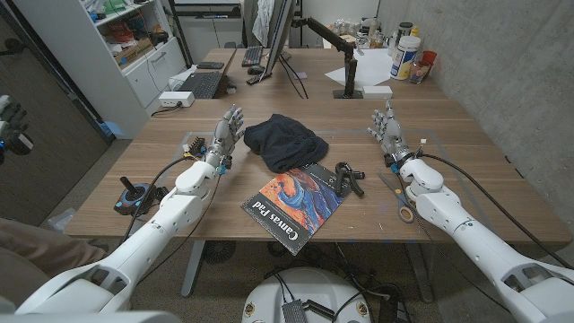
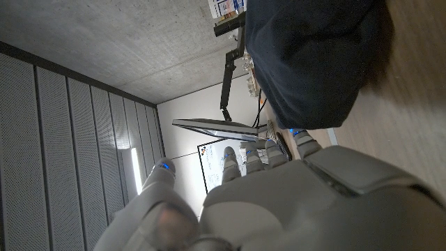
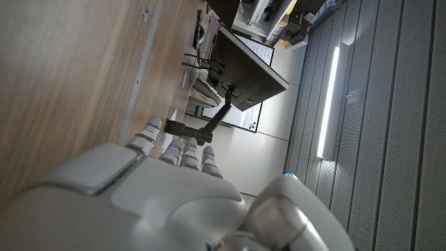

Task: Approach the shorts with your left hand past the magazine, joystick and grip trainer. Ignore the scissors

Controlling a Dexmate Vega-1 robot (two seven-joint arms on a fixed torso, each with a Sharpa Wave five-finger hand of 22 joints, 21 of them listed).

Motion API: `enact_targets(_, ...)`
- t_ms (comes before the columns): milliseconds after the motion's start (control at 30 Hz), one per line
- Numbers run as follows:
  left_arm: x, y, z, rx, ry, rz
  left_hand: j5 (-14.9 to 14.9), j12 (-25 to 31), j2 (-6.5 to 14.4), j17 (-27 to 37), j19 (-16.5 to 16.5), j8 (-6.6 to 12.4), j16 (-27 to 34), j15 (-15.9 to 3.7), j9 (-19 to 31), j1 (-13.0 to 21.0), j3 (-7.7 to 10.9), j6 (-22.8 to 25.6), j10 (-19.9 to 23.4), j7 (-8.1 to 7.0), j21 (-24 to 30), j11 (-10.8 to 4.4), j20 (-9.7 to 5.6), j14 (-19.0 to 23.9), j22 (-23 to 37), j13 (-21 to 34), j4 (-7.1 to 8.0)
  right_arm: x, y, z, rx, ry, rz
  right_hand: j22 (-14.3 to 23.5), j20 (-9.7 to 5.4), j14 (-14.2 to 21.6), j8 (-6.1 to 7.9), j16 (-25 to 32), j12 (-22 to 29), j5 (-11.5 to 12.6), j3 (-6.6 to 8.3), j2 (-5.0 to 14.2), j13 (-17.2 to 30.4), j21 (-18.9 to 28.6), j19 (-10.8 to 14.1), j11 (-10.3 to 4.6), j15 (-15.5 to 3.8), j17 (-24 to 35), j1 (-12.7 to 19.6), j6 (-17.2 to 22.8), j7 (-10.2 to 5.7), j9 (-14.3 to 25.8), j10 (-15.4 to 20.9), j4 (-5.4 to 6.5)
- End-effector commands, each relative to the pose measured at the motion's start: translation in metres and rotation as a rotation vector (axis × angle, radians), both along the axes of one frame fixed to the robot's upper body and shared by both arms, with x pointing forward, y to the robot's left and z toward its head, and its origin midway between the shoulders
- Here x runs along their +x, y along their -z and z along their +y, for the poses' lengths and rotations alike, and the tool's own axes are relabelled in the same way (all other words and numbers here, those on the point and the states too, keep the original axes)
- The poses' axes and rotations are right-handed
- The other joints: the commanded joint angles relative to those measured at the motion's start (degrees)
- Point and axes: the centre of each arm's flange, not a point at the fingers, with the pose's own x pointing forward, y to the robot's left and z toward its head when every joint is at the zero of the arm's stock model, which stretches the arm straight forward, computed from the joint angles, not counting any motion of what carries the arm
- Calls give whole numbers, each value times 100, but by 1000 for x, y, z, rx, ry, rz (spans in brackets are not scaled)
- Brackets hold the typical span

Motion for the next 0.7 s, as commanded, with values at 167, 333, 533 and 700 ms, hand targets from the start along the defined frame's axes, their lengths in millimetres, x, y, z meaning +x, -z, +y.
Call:
enact_targets(167,3,-7,-1,-6,-5,-15,17,38,20,25,3,42,34,-16,15,53,39,9,-43,-51,36,15,48,-64,20,15,2,6,-1,0,-1,-18,6,21,32,-54,34,25,35,34,-2,2,25,22,15,73,-11,12,56,-38,13,12,17,26)
enact_targets(333,1,-5,-1,-3,-8,-14,17,43,24,25,3,45,36,-22,15,54,40,23,-28,-53,38,15,48,-63,20,15,-2,6,-2,0,2,-20,8,21,33,-58,33,24,33,34,-6,5,25,23,16,69,-9,12,59,-43,10,12,13,23)
enact_targets(533,0,-5,-1,-1,-8,-21,16,43,27,25,5,45,38,-24,15,55,40,28,-28,-56,40,13,48,-62,20,15,-7,5,-4,0,2,-19,-1,21,35,-57,32,25,32,34,-9,11,25,24,15,48,-9,11,63,-48,11,11,13,20)
enact_targets(700,-3,-8,-2,5,-16,-40,15,42,28,25,6,43,33,-41,15,56,39,29,-29,-57,41,9,47,-76,20,14,-11,4,-5,-1,2,-19,-6,21,32,-56,33,26,28,35,-11,15,25,23,12,62,-9,11,66,-47,7,11,4,18)
